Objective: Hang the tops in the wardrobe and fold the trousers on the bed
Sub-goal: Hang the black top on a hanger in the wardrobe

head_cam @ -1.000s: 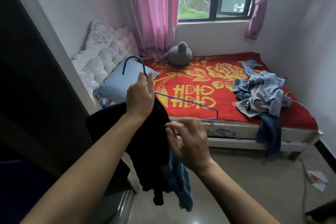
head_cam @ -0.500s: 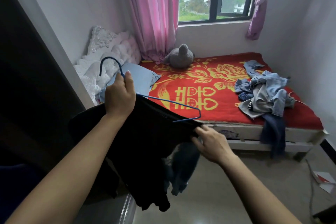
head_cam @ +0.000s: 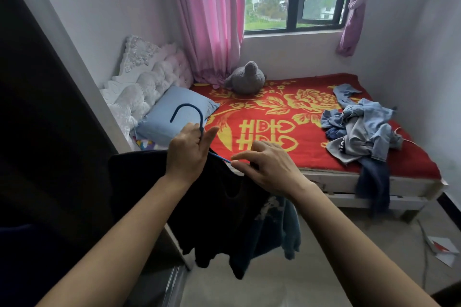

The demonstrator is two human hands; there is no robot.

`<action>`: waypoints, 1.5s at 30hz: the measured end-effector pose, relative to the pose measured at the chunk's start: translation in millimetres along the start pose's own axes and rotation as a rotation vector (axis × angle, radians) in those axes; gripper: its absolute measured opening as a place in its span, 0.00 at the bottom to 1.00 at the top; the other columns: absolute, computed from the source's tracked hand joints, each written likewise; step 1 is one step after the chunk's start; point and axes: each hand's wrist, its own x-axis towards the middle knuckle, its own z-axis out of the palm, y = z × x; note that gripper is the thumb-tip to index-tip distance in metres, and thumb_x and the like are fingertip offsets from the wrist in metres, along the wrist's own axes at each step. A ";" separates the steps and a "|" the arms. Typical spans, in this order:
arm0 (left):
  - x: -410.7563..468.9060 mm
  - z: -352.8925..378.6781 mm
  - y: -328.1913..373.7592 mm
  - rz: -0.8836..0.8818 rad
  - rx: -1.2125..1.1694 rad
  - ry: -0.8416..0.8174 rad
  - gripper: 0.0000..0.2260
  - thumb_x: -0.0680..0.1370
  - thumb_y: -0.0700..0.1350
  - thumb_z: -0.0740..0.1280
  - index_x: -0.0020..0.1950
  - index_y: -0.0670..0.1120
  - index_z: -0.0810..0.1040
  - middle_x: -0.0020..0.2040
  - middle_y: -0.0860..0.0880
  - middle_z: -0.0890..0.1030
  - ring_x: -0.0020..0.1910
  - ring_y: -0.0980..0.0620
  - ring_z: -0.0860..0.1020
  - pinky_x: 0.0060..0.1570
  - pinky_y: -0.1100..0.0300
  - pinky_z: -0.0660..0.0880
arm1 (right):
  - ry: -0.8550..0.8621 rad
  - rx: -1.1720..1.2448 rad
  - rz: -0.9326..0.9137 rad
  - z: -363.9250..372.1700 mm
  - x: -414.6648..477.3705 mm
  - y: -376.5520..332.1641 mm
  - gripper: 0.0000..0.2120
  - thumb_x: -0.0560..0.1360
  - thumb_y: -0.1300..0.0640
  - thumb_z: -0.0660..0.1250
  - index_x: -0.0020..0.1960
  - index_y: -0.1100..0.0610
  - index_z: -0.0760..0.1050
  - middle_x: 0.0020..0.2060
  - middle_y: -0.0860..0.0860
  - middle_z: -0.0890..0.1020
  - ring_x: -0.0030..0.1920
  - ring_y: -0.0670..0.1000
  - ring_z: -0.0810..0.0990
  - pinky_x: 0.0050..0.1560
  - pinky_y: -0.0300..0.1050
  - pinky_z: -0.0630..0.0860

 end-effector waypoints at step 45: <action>-19.0 -132.6 -93.0 -0.420 0.026 -0.194 0.15 0.76 0.58 0.67 0.45 0.47 0.85 0.40 0.51 0.81 0.41 0.53 0.79 0.45 0.51 0.76 | -0.373 0.549 -0.100 -12.9 101.3 -111.3 0.15 0.82 0.49 0.62 0.49 0.57 0.82 0.30 0.46 0.79 0.34 0.46 0.81 0.43 0.51 0.77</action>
